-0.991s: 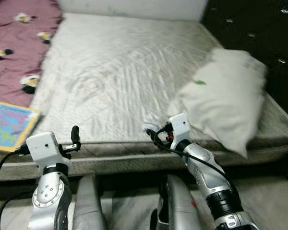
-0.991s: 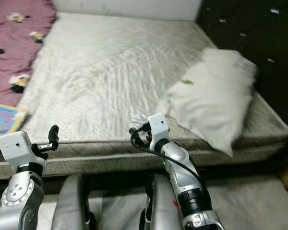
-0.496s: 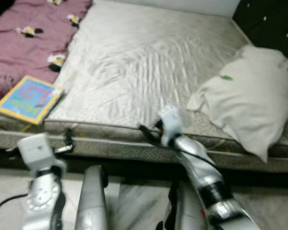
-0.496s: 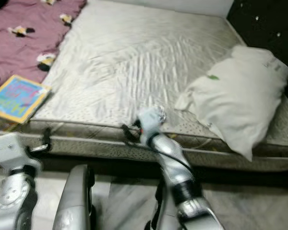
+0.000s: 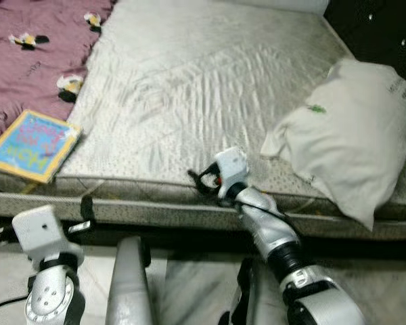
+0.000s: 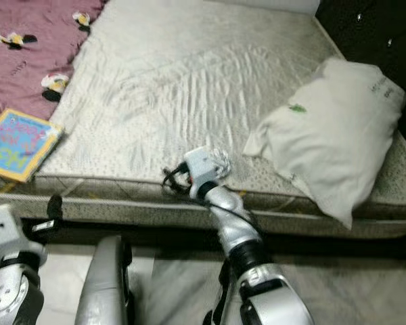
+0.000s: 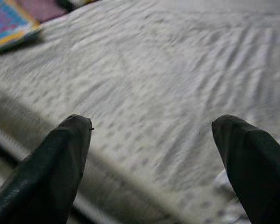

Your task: Clean up the room

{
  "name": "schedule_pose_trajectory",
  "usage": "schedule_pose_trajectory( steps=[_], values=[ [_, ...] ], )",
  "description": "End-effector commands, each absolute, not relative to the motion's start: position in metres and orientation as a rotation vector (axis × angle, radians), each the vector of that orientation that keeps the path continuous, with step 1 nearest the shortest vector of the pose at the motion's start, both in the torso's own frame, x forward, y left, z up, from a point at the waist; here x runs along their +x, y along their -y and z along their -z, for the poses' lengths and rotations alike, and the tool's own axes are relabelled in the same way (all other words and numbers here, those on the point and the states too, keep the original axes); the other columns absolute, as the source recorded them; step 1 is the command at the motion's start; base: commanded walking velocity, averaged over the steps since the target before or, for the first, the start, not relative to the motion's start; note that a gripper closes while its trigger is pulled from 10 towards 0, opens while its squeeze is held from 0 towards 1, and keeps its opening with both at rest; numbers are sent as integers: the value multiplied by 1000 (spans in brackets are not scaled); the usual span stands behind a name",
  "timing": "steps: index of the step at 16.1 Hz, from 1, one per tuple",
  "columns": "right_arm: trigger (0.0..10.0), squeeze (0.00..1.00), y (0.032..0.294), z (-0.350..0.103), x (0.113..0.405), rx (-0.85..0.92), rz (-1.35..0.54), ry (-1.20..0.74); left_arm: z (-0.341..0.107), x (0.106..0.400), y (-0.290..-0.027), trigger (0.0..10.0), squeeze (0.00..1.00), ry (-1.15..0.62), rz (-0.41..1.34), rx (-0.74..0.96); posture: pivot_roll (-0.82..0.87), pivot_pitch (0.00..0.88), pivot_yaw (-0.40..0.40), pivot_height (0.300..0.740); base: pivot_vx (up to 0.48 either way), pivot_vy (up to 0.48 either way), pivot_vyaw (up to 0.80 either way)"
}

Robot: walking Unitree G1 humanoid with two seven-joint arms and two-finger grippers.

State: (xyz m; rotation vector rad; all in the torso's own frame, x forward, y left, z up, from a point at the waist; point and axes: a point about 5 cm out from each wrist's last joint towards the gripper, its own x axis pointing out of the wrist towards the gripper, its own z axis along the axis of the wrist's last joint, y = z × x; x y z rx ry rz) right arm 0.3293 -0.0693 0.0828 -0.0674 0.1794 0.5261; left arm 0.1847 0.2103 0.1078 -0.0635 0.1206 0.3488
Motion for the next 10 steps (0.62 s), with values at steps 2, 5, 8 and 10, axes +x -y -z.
schedule_pose_trajectory(
  steps=[2,5,8,10],
  values=[
    [10000,0,75,-84,333,-69,-502,-166,-111,187,-206,10000,0,-118,-325,-69,136,87,-111,545,366,0,0],
    [10000,0,77,-82,335,-65,-480,-157,-111,190,-203,10000,0,-117,-304,-78,130,75,-106,545,380,0,0],
    [10000,0,76,-80,335,-79,-495,-165,-111,192,-202,10000,0,-109,-320,-80,134,65,-110,545,185,0,0],
    [10000,0,75,-72,333,-128,-551,-217,-107,190,-200,10000,0,-144,-321,-87,146,61,-117,545,0,0,0]
  ],
)
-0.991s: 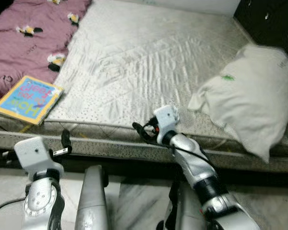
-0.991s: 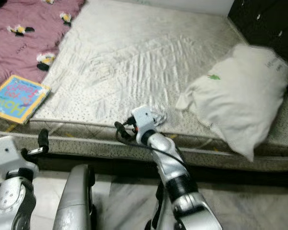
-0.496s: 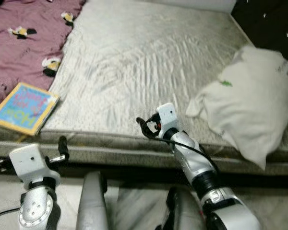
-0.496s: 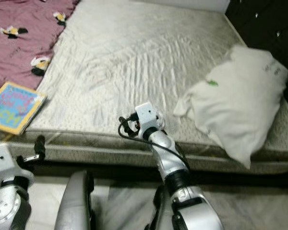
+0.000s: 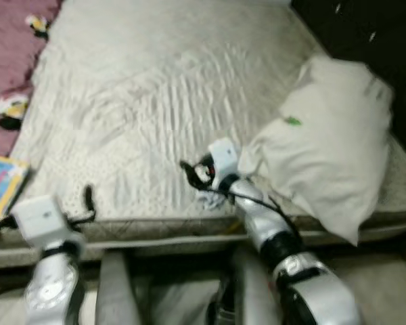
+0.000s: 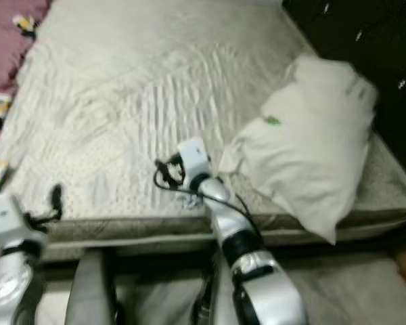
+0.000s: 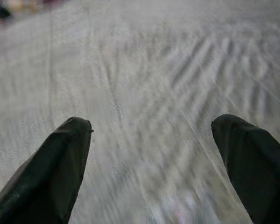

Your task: Clean up the room

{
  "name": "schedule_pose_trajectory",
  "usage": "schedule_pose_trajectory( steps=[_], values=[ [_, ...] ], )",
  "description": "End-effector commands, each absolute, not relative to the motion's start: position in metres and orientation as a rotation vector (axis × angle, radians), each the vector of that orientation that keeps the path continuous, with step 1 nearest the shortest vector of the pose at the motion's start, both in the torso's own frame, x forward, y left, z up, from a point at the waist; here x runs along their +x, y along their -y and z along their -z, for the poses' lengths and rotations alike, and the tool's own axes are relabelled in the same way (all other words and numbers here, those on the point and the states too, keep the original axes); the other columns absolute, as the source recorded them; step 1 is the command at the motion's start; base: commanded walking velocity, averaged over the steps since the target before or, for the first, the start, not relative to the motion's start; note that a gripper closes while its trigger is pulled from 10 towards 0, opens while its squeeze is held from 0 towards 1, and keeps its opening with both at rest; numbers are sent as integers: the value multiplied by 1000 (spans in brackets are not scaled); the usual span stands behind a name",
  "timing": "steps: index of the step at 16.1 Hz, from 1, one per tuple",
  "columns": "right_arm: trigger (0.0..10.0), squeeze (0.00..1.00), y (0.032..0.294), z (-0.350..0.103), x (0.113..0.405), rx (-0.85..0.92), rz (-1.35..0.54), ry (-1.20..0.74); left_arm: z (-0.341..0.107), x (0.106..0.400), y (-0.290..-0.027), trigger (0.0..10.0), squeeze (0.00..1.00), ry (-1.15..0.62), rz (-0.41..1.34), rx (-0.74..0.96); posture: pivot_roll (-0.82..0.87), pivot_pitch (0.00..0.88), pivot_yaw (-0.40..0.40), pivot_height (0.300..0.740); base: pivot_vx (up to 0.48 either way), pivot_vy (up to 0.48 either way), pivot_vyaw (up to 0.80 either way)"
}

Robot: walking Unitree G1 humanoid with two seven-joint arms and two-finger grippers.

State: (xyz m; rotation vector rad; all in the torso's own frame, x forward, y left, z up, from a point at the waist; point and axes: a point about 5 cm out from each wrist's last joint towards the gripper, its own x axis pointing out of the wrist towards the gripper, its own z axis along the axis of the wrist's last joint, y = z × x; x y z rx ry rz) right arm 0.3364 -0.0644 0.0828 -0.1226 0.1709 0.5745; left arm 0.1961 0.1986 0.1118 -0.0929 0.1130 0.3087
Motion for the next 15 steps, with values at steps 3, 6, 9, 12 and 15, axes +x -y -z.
schedule_pose_trajectory(
  steps=[3,6,9,12,15],
  values=[
    [10000,0,76,-61,331,-181,-603,-284,-102,182,-202,10000,0,-183,-345,-75,151,61,-118,545,0,0,0],
    [10000,0,69,-54,330,-230,-616,-314,-99,176,-206,10000,0,-227,-370,-64,186,67,-122,545,0,0,0],
    [10000,0,58,-53,329,-233,-623,-329,-100,170,-207,10000,0,-243,-367,-47,207,89,-116,545,0,0,0],
    [10000,0,47,-58,333,-196,-576,-317,-105,157,-208,10000,0,-256,-385,-43,232,130,-123,545,0,0,0],
    [10000,0,41,-67,339,-165,-518,-285,-108,146,-203,10000,0,-271,-387,-53,234,189,-136,545,0,0,0]
  ],
)
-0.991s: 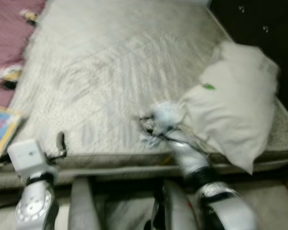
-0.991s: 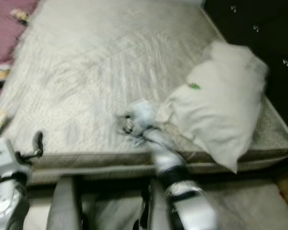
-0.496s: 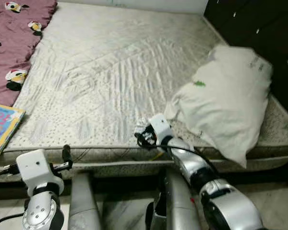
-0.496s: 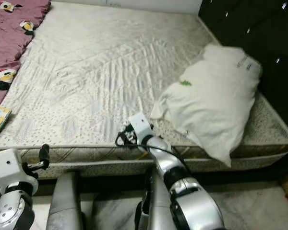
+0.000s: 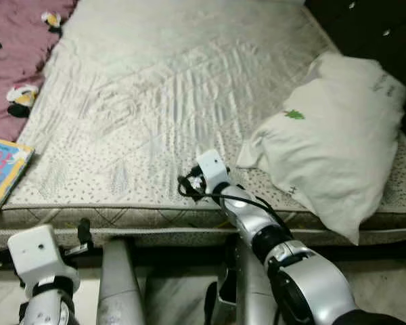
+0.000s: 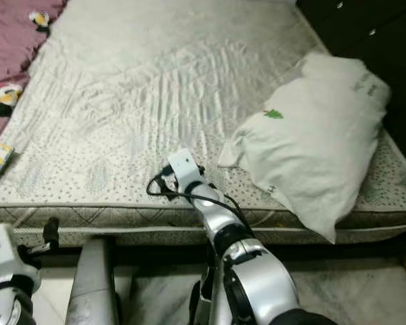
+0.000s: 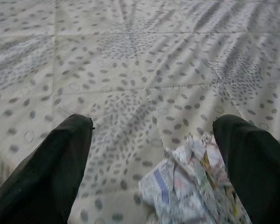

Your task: Clean up the room

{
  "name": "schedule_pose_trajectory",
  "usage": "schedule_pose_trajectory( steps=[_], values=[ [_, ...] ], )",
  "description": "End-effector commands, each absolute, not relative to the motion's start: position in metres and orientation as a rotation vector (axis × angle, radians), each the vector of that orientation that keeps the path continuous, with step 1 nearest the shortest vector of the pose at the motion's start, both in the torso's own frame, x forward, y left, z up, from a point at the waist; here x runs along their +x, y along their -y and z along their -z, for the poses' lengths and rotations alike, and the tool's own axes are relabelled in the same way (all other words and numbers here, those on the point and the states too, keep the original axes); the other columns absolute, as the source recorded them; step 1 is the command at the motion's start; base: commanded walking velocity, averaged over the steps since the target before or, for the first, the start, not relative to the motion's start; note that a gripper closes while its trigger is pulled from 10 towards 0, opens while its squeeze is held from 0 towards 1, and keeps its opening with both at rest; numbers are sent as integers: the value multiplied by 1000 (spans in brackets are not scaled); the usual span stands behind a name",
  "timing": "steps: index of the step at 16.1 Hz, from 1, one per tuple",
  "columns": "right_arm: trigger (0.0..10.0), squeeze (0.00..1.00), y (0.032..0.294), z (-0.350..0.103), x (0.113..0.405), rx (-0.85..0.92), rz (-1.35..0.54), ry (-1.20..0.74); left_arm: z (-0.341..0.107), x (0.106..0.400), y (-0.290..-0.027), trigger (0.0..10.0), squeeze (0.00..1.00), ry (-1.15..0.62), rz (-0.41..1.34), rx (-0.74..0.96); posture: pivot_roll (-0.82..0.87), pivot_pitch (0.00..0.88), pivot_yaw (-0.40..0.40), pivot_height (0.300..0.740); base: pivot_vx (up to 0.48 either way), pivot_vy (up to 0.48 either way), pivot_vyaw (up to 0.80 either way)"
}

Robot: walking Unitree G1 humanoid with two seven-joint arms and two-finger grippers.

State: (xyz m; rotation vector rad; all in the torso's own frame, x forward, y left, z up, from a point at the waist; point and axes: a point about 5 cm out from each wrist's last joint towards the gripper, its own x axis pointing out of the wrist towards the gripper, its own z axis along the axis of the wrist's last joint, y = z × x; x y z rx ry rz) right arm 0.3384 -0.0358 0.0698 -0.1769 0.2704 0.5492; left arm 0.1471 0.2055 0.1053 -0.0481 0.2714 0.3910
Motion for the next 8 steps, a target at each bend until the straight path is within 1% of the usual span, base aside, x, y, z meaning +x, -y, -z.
schedule_pose_trajectory(
  steps=[1,5,6,7,8],
  values=[
    [10000,0,41,-69,340,-165,-512,-281,-108,146,-202,10000,0,-273,-387,-54,233,192,-137,545,0,0,0],
    [10000,0,32,-73,345,-174,-447,-324,-110,141,-197,10000,0,-289,-387,-70,238,230,-157,545,0,0,0],
    [10000,0,32,-68,343,-178,-414,-369,-111,139,-195,10000,0,-292,-388,-75,243,239,-162,545,0,0,0],
    [10000,0,33,-57,337,-151,-365,-460,-111,138,-193,10000,0,-299,-389,-83,246,250,-168,545,0,0,0],
    [10000,0,33,-55,337,-151,-360,-471,-111,137,-193,10000,0,-300,-389,-84,246,250,-168,545,0,0,0]
  ],
)
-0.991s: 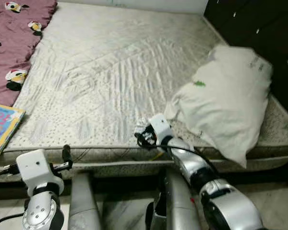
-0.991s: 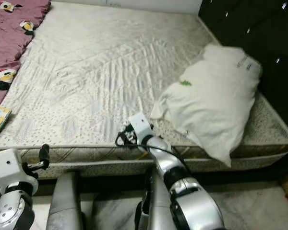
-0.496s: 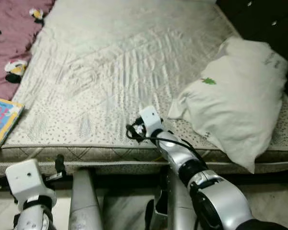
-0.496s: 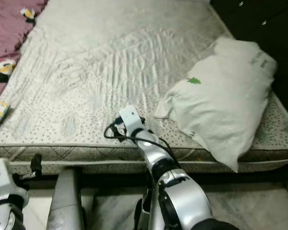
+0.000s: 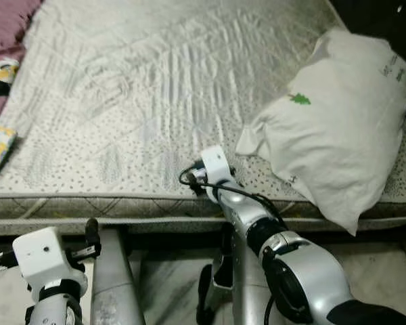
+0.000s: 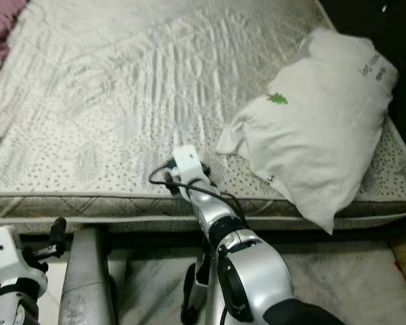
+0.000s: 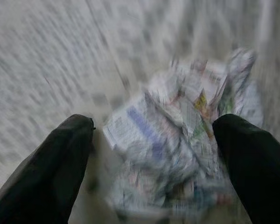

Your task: Clean up the room

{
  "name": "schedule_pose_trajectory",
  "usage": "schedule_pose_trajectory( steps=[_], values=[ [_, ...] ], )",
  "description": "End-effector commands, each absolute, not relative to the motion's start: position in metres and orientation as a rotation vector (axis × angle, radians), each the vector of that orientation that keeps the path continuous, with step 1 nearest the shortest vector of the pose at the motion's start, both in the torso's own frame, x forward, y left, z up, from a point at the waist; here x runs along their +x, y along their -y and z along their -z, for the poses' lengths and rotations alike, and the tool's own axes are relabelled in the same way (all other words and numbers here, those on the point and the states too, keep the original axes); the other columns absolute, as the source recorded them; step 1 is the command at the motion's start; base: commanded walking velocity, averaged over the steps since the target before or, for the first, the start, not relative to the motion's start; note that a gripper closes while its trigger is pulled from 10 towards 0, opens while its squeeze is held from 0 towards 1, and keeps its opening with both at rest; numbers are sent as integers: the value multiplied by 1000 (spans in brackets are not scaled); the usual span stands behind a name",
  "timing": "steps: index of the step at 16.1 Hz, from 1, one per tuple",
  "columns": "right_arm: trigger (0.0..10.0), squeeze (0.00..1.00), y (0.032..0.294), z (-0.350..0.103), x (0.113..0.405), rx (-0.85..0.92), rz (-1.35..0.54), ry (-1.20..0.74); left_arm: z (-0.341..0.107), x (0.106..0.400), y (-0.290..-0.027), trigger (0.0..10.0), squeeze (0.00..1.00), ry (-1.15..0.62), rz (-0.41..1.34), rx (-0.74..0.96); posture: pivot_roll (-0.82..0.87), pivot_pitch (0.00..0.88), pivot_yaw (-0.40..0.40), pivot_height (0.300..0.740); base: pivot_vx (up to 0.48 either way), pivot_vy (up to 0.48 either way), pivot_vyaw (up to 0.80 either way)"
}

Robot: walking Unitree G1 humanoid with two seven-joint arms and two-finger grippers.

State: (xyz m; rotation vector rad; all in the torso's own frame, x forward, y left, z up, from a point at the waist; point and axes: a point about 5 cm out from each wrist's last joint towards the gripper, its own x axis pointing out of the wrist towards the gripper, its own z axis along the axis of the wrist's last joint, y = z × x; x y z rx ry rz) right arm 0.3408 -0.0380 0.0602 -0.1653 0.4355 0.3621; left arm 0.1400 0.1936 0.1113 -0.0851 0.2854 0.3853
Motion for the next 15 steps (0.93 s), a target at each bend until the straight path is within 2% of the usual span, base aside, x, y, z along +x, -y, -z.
schedule_pose_trajectory(
  steps=[1,2,3,15],
  values=[
    [10000,0,33,-50,333,-133,-353,-510,-111,137,-192,10000,0,-301,-390,-85,247,250,-171,545,0,0,0],
    [471,0,32,-47,331,-104,-337,-530,-112,137,-192,10000,0,-303,-391,-87,249,249,-173,545,0,0,0],
    [0,0,32,-46,330,-89,-337,-535,-112,138,-192,10000,0,-302,-392,-87,248,248,-174,545,0,0,0],
    [0,0,55,-54,343,-55,-258,-508,-113,167,-198,10000,0,-238,-385,-73,240,142,-172,545,0,0,0]
  ],
)
